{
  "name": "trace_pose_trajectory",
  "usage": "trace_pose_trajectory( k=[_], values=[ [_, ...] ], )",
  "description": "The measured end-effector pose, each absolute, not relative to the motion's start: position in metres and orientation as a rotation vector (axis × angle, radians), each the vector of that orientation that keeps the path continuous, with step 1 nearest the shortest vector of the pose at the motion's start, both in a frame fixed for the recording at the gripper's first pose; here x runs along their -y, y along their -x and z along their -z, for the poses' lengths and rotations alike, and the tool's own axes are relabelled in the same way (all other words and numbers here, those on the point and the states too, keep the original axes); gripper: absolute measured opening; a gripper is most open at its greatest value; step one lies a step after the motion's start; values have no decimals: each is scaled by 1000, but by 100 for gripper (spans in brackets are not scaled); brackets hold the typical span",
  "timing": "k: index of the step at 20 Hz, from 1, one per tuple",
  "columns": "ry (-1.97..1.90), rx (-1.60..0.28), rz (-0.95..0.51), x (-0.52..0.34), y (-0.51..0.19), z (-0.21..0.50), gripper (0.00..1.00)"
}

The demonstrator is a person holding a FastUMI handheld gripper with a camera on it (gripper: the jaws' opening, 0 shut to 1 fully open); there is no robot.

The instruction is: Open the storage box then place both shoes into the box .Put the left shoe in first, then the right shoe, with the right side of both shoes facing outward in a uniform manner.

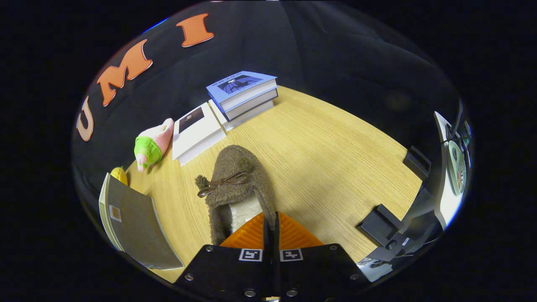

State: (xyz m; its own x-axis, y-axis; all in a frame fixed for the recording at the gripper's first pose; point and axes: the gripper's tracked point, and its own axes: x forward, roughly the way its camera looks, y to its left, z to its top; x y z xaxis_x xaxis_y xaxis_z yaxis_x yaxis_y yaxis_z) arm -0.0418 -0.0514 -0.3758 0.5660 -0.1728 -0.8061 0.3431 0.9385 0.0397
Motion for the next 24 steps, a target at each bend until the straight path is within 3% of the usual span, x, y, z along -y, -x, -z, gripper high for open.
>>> trace_pose_trajectory(
  k=[15, 24],
  values=[
    [-332, -807, 25, -110, 16, 249, 1],
    [-342, -804, -101, -213, 35, 238, 1]
  ],
)
